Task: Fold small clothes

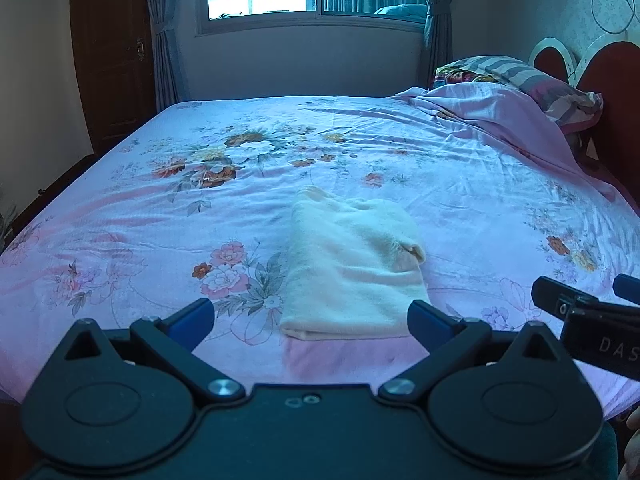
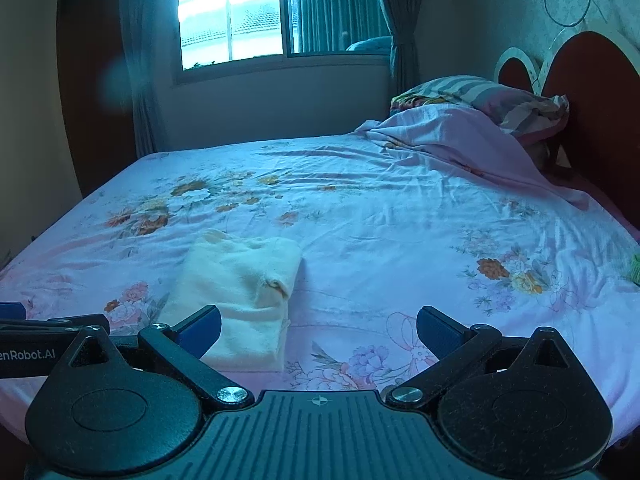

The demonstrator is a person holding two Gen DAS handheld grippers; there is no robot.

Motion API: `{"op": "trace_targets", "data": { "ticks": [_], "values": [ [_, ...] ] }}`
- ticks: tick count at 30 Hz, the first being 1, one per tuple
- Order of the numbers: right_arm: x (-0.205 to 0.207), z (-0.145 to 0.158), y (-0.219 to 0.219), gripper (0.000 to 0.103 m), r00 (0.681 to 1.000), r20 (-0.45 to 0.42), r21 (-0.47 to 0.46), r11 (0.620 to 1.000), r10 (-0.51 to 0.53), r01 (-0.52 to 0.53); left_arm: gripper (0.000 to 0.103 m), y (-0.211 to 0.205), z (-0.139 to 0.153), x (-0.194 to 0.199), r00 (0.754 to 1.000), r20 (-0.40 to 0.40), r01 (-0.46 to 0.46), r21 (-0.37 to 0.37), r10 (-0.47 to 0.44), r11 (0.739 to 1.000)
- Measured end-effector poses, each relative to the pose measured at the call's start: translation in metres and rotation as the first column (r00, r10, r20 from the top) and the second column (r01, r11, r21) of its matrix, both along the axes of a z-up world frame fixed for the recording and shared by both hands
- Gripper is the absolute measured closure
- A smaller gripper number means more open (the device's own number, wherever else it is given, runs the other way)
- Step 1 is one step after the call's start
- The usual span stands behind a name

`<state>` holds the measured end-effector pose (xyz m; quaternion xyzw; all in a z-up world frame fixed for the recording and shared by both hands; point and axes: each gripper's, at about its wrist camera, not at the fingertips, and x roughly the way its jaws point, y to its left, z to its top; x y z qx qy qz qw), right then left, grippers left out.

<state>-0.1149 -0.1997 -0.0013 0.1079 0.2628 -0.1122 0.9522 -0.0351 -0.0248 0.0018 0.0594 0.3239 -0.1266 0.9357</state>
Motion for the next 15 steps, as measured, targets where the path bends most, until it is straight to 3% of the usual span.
{"op": "trace_targets", "data": {
  "ticks": [4, 15],
  "values": [
    [0.0026, -0.0014, -0.0038, 0.000, 1.000, -0.004, 0.037, 0.999, -0.011, 0.011, 0.002, 0.0010, 0.0003, 0.0012, 1.000, -0.009, -0.005, -0.010, 0.005, 1.000],
    [0.0067, -0.0049, 0.0039, 0.000, 1.000, -0.018, 0.013, 1.000, 0.016, -0.016, 0.002, 0.0051, 0.0006, 0.0054, 1.000, -0.018, -0.010, -0.025, 0.010, 1.000]
  ]
}}
